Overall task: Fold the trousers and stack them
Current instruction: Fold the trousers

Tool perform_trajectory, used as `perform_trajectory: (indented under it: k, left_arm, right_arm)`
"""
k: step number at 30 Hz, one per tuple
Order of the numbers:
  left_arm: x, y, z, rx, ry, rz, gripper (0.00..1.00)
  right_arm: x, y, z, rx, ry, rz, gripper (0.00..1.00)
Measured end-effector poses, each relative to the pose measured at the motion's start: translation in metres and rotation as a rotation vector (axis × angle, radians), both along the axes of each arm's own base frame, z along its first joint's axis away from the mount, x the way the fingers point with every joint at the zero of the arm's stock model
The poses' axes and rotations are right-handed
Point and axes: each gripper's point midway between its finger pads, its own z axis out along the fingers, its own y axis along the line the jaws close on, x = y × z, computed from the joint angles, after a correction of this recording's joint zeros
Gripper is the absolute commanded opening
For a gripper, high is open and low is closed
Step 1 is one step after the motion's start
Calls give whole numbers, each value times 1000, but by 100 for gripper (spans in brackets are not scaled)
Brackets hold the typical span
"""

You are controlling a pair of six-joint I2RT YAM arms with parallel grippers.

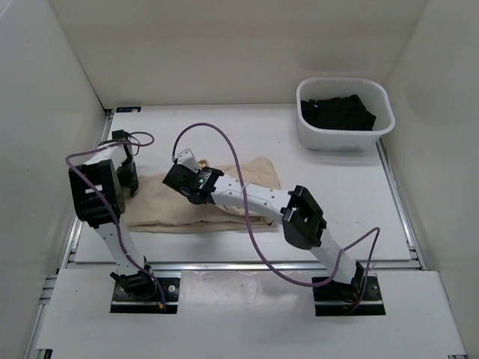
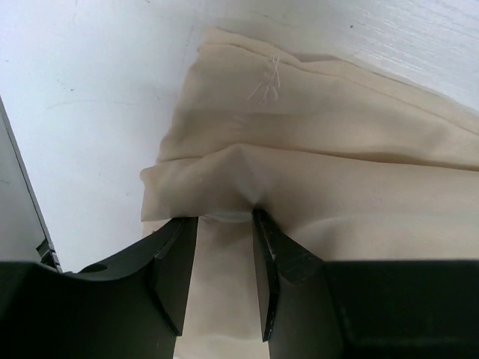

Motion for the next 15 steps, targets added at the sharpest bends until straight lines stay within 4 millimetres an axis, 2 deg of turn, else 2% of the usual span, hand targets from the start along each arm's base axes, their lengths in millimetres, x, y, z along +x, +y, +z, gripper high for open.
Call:
perform_trajectory:
  k: [1, 3, 5, 6, 9, 10, 12, 14, 15]
  left_arm:
    - [0, 0, -1, 0, 2, 0, 47]
    - [-1, 0, -1, -1, 5, 0, 47]
    - [0, 0, -1, 1, 4, 1, 49]
    - [-1, 1, -1, 3, 5, 2, 49]
    - [-1, 2, -1, 11, 7, 3, 50]
    - [-1, 3, 0, 15, 8, 4, 54]
    - [-2, 5, 1, 24, 11, 7, 57]
    - [-3, 8, 4, 34, 14, 12, 59]
    - [-3, 9, 6, 39, 16, 15, 61]
  right_arm:
    - [-3, 2, -5, -3, 18, 14, 6]
    - [-8, 7, -8, 2, 58, 58, 44]
    - [-19, 23, -10, 41, 126, 163, 68]
    - [-24, 31, -10, 53, 151, 226, 74]
    - [-39, 47, -2, 44, 147, 366, 78]
    - [-46, 51, 4, 43, 132, 399, 78]
    - [-53, 50, 20, 41, 90, 412, 73]
    - [-56, 29, 43, 56, 39, 371, 64]
    - [-53, 11, 56, 68, 21, 329, 51]
